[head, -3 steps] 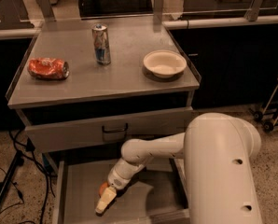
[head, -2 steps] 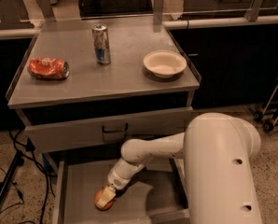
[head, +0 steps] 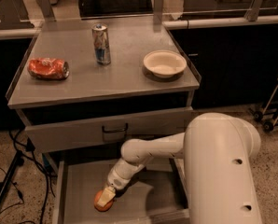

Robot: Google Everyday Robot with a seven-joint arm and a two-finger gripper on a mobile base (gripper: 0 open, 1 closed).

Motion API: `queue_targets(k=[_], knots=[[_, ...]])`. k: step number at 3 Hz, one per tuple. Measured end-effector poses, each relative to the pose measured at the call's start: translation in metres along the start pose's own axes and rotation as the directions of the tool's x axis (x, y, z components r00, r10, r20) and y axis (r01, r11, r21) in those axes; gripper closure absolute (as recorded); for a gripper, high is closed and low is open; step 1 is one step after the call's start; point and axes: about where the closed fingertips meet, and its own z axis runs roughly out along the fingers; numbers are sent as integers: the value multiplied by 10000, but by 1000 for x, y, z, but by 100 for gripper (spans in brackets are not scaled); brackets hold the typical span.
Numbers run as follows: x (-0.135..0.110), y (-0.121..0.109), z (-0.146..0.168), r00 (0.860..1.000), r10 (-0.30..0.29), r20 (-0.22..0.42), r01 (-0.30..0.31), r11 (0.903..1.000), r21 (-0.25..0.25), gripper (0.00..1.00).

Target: Pick orange from middle drawer and place on counter

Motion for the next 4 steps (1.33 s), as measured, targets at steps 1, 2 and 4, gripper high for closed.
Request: queue_targets(k=[1,2,4], knots=[[0,0,0,10000,0,0,0,10000,-1,100],[0,0,0,10000,1,1,-1,10000,1,100],[3,12,-36,9988,309,378,-325,9985,440,100]])
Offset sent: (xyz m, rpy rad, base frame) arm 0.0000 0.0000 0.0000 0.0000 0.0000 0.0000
